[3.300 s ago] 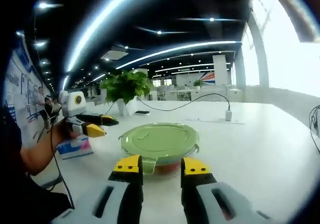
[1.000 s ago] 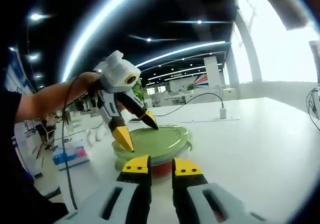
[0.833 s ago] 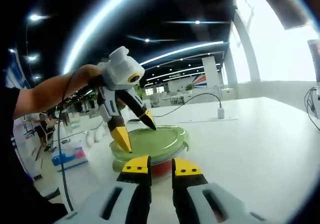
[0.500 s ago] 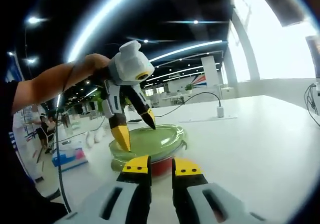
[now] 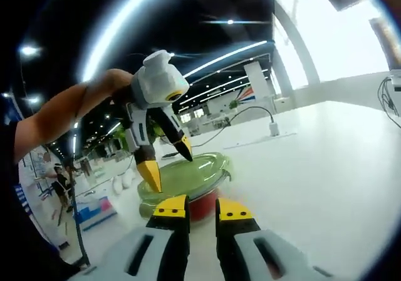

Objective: Open container latches remove lid place lid upside down on tabletop take tomato from container place on tabletop

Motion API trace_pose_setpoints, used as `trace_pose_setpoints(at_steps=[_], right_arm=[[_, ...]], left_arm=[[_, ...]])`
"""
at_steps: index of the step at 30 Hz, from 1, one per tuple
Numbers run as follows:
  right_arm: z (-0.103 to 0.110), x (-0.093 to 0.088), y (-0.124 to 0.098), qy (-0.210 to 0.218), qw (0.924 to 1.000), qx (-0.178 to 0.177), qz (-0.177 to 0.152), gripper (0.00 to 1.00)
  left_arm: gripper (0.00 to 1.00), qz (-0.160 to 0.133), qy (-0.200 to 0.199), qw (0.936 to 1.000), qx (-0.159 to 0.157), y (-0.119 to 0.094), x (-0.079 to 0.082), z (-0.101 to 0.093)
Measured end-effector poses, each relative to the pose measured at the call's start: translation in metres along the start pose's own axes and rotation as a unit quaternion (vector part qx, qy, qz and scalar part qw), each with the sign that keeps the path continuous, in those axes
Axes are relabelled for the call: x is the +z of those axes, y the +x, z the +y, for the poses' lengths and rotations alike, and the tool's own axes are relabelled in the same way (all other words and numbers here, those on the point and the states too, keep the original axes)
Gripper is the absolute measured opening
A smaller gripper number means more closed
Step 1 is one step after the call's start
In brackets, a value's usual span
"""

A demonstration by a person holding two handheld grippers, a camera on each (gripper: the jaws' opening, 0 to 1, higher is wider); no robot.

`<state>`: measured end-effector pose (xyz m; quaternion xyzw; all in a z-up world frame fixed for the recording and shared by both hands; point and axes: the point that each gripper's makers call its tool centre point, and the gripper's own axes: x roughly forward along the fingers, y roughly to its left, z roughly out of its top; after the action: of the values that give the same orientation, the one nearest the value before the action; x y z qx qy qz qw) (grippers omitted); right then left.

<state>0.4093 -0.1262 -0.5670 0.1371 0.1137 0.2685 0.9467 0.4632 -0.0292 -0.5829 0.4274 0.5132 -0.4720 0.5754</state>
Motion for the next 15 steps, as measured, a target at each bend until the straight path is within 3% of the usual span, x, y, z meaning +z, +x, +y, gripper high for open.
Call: trace_pose_setpoints(at_steps=[5,10,15], right_arm=[[0.001,0.006,0.0,0.021,0.9998,0.002,-0.007,0.12],[0.001,0.002,0.008,0.088,0.9959,0.018,0.003,0.12],[-0.004,-0.001,0.023,0.163,0.9862,0.024,0.014,0.12]], left_arm=[[0.67,-0.001,-0.002,1.0,0.0,0.0,-0.003,0.0],[0.67,-0.015,-0.005,0.9999,0.001,0.0,-0.002,0.001],[0.67,-0.014,-0.005,0.9999,0.0,0.0,-0.003,0.001]])
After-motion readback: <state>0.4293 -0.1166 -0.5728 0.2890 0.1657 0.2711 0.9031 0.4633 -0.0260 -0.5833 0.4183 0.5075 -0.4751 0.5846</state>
